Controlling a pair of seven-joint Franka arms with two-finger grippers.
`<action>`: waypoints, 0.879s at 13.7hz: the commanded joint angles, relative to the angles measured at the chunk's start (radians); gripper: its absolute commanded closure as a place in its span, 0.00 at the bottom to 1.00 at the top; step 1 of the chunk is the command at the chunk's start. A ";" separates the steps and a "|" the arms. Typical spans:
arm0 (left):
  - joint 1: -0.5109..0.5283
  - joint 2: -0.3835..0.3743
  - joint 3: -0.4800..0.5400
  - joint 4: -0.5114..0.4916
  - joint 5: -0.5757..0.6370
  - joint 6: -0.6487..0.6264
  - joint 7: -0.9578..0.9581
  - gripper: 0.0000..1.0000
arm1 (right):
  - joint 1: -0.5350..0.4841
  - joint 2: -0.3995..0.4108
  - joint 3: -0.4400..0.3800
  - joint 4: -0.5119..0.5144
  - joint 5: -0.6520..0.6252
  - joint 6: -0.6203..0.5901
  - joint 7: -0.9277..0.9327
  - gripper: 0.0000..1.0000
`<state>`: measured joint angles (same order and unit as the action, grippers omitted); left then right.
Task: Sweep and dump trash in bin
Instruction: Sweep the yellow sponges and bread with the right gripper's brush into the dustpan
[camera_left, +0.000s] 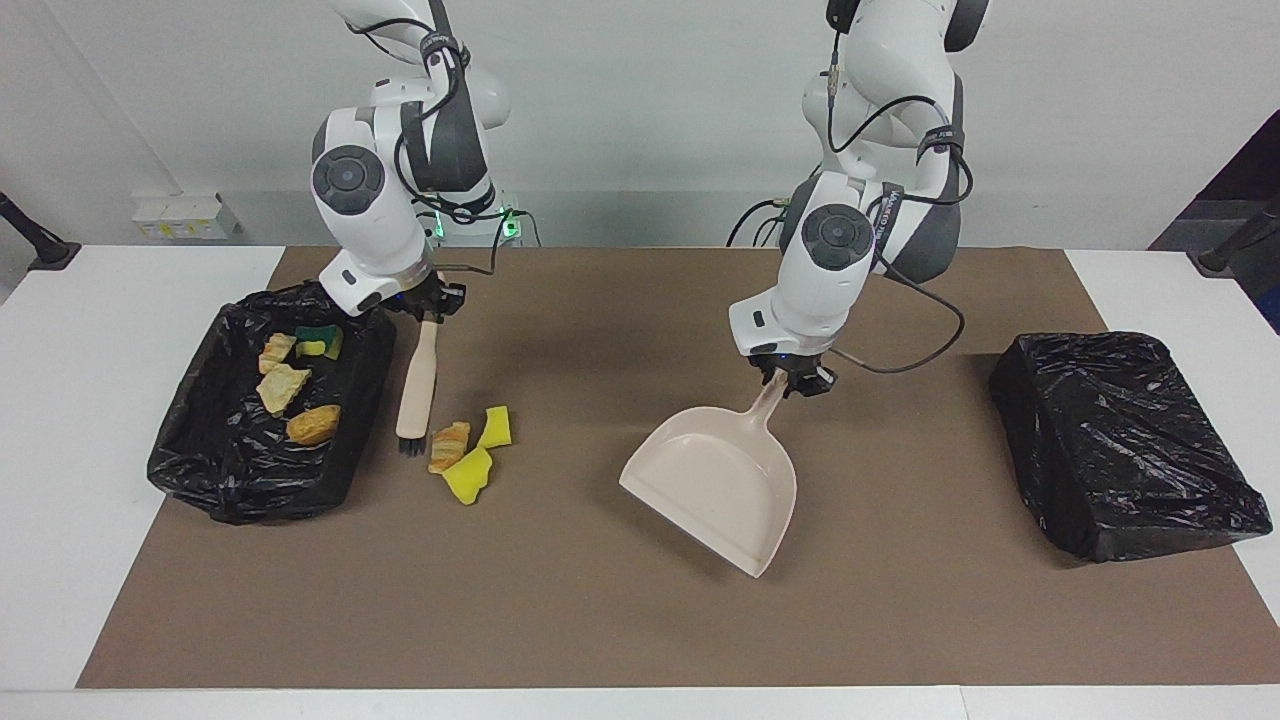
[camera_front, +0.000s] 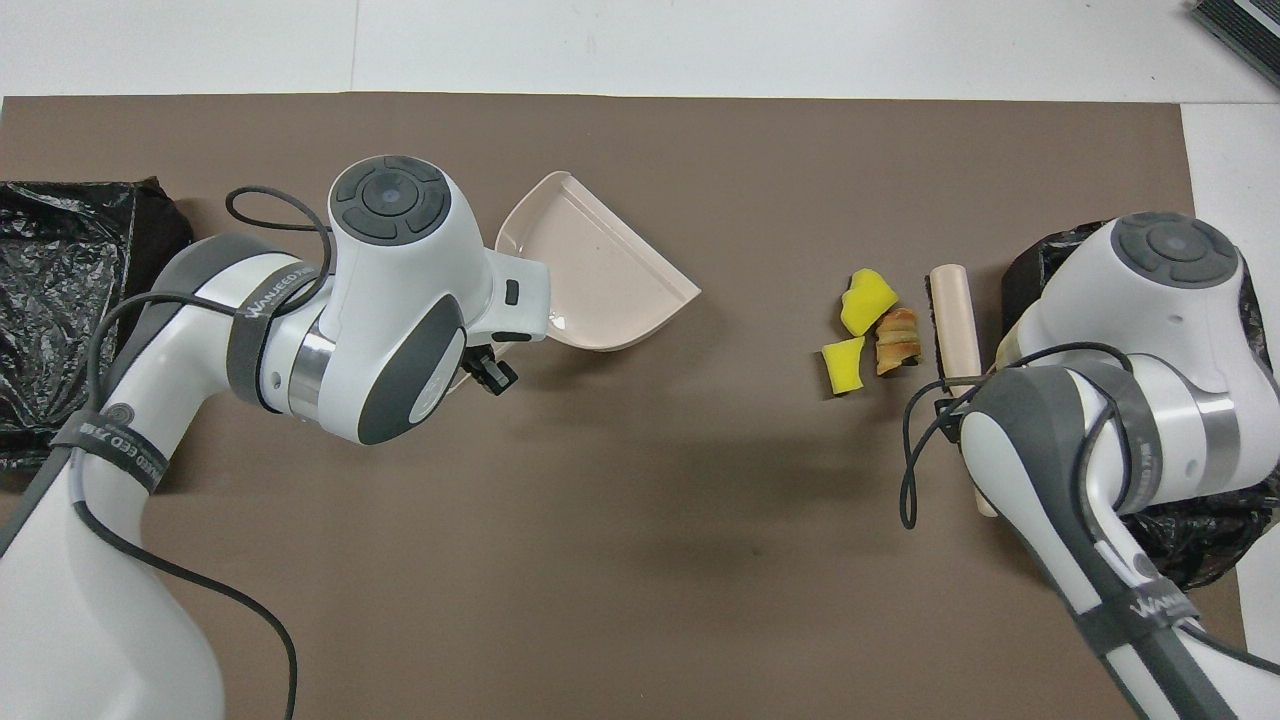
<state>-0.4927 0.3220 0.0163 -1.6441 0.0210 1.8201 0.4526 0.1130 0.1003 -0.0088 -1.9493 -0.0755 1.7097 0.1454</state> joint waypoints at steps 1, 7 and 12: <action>-0.045 -0.001 -0.004 0.009 0.075 -0.031 0.055 1.00 | -0.022 0.094 0.015 0.095 -0.047 -0.018 -0.035 1.00; -0.118 0.019 -0.006 0.000 0.204 -0.065 0.118 1.00 | -0.059 0.179 0.018 0.115 -0.006 -0.007 -0.047 1.00; -0.168 0.026 -0.006 -0.017 0.220 -0.090 0.169 1.00 | -0.035 0.179 0.018 0.090 0.059 -0.015 -0.012 1.00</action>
<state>-0.6318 0.3563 -0.0016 -1.6525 0.2187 1.7527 0.6045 0.0793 0.2720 0.0036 -1.8613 -0.0400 1.7047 0.1245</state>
